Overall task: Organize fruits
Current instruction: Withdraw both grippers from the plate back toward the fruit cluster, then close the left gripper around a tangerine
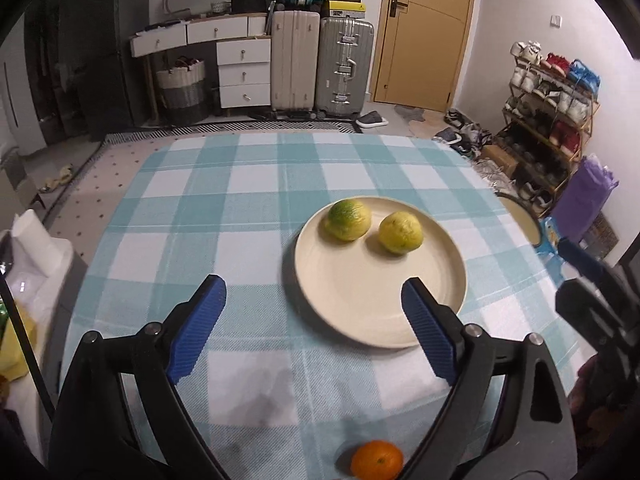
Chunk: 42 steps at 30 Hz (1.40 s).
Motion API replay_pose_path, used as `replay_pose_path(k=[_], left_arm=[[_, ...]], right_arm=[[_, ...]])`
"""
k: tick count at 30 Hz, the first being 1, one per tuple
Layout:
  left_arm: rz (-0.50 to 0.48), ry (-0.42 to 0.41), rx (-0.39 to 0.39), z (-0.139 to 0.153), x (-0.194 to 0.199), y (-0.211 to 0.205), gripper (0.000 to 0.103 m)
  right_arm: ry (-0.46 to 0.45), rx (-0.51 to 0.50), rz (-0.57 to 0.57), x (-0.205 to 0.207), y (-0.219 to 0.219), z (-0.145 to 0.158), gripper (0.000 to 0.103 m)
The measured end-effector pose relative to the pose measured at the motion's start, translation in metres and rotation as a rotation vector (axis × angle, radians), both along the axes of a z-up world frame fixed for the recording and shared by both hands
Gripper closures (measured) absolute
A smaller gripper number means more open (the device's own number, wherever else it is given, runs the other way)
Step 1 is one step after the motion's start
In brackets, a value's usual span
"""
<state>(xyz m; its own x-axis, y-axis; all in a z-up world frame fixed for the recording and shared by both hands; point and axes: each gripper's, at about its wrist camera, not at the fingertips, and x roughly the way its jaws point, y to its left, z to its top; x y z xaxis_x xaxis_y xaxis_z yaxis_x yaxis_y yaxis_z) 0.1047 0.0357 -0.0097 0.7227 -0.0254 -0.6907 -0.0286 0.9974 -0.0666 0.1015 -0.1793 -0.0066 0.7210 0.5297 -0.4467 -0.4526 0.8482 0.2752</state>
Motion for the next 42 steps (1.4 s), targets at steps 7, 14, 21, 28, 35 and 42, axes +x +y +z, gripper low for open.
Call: replay_pose_path(k=[7, 14, 21, 28, 35, 42], left_arm=[[0.008, 0.017, 0.004, -0.012, -0.029, -0.003, 0.003], [-0.034, 0.066, -0.027, -0.033, -0.053, -0.007, 0.002], [-0.052, 0.12, -0.039, -0.056, -0.075, -0.014, 0.002], [-0.055, 0.165, -0.068, -0.075, -0.084, -0.009, 0.002], [-0.071, 0.184, -0.082, -0.084, -0.087, -0.012, 0.002], [-0.09, 0.196, -0.116, -0.087, -0.084, -0.012, 0.002]], right_arm=[[-0.012, -0.027, 0.012, -0.022, 0.005, -0.005, 0.0], [0.008, -0.024, 0.013, -0.046, 0.001, -0.014, 0.0], [0.042, -0.042, 0.017, -0.065, 0.003, -0.03, 0.0], [0.067, -0.057, 0.021, -0.083, 0.006, -0.043, 0.0], [0.092, -0.072, 0.027, -0.096, 0.007, -0.055, 0.0], [0.108, -0.072, 0.028, -0.101, 0.006, -0.062, 0.0]])
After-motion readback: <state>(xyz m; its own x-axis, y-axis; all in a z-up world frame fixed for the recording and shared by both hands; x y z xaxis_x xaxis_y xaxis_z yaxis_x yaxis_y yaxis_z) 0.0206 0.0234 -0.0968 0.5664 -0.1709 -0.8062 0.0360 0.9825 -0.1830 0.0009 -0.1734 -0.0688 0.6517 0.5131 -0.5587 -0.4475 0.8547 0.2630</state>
